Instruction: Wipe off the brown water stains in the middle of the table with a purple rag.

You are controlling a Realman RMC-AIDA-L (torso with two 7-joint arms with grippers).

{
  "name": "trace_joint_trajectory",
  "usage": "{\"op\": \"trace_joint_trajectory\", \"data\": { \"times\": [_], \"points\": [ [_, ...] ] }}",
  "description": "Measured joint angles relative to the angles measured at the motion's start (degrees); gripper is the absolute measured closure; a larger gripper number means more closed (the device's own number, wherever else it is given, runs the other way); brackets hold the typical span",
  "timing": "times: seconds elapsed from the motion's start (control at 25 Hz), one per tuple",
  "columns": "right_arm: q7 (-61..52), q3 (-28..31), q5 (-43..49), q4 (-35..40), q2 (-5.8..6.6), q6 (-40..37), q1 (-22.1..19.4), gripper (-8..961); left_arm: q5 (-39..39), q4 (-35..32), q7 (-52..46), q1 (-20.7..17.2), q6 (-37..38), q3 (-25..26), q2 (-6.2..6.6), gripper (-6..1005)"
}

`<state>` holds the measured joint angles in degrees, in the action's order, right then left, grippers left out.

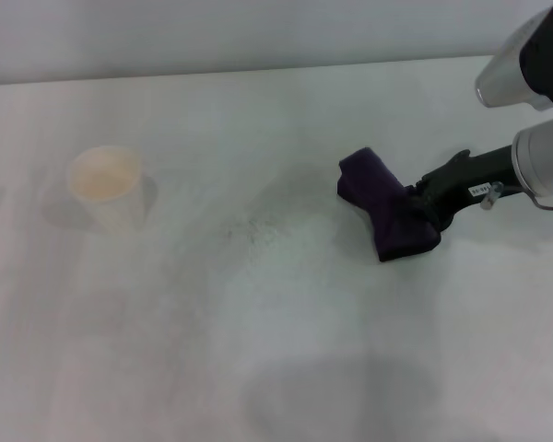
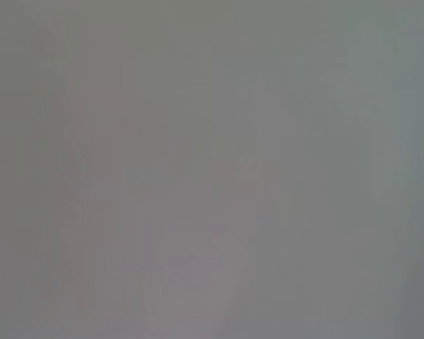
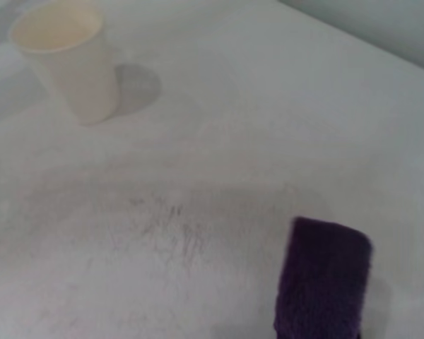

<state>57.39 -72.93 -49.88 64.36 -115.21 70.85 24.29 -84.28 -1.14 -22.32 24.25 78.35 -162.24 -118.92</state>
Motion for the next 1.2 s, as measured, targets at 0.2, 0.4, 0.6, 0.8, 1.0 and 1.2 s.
{"op": "trace_joint_trajectory", "data": {
  "times": [0.2,0.4,0.6,0.8,1.0,1.2],
  "points": [
    [0.9,0.5,-0.2,-2.3,-0.02,-2.7,-0.2,857,0.1,0.0,0.0,0.2,0.0,0.0,-0.01,106],
    [3.9,0.5,-2.1,-2.3,-0.08,-5.1,-0.8,620,0.0,0.0,0.0,-0.2,0.2,0.0,-0.10,106],
    [9.9,1.6,-13.1,-2.8,0.03,-10.2,-2.4,395,0.0,0.0,0.0,-0.4,0.2,0.0,-0.09,107],
    [26.6,6.7,-36.2,-12.3,0.17,-9.4,-2.7,188,0.0,-0.3,-0.3,-0.3,0.2,0.0,-0.08,107],
    [36.7,11.1,-49.1,-19.2,0.16,-7.1,-2.4,181,0.2,-0.5,-0.3,0.0,0.2,-0.1,-0.09,106],
    [57.0,13.1,-68.7,-30.0,0.00,-4.7,-2.5,173,0.4,-0.5,-0.4,0.0,0.1,-0.2,-0.09,106]
  ]
}}
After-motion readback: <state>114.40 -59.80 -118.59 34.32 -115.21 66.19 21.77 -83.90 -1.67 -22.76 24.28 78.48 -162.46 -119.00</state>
